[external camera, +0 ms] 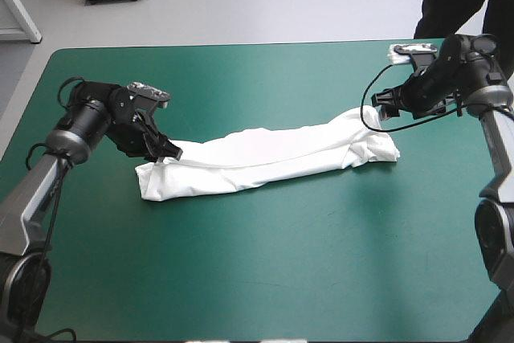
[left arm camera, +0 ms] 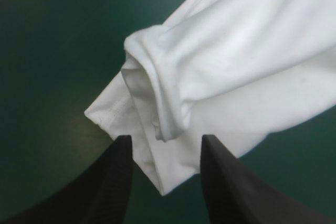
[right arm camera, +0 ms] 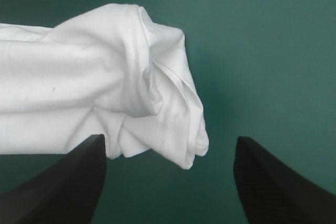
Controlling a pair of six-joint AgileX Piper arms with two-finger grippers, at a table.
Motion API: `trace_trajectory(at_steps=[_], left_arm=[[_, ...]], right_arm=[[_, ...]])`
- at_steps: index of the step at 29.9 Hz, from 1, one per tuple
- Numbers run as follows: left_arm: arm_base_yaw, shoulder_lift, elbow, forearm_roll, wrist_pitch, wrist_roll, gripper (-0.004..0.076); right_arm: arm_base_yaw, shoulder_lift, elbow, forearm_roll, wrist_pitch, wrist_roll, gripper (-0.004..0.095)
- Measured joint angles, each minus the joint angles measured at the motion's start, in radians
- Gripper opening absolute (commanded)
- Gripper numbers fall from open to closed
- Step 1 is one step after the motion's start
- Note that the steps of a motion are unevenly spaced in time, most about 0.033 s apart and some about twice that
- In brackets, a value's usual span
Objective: Fold the cloth
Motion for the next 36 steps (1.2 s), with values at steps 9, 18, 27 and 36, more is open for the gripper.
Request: trace_trajectory(at_steps=[9, 18, 27, 36], left_arm=[[-0.002, -0.167, -0.049, -0.355, 0.009, 0.089, 0.0244], [-0.07, -0.089, -0.048, -0.531, -0.089, 0.229, -0.0022], [-0.139, 0.111, -0.059, -0.568, -0.17, 0.264, -0.0022], [-0.204, 0.372, -0.348, -0.629, -0.143, 0.295, -0.0022]], right_arm=[[-0.004, -0.233, 0.101, -0.016, 0.015, 0.003, 0.0538], [-0.004, -0.482, 0.337, -0.128, 0.006, 0.009, -0.0012], [-0.004, -0.564, 0.411, -0.162, -0.043, 0.024, -0.0017], [-0.004, -0.503, 0.411, -0.17, -0.092, 0.027, -0.0016]])
